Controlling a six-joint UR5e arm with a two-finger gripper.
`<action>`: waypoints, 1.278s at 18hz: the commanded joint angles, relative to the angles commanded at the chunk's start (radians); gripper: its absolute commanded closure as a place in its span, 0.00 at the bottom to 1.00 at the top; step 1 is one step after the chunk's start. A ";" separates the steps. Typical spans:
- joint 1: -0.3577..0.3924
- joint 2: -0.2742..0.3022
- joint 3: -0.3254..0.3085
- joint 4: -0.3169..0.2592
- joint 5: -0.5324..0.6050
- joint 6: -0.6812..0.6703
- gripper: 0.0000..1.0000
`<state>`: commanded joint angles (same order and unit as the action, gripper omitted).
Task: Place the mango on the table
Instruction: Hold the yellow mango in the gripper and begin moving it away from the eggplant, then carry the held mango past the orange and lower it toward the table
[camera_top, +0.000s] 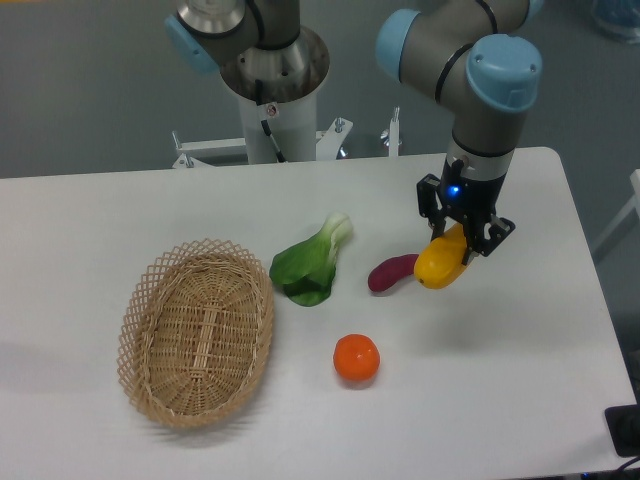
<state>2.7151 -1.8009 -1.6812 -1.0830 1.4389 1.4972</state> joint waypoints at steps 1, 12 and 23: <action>0.000 0.000 0.000 0.000 -0.003 0.000 0.56; -0.026 -0.040 0.024 0.008 -0.002 -0.023 0.56; -0.087 -0.153 0.087 0.129 -0.003 -0.175 0.56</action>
<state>2.6278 -1.9541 -1.5940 -0.9541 1.4358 1.3223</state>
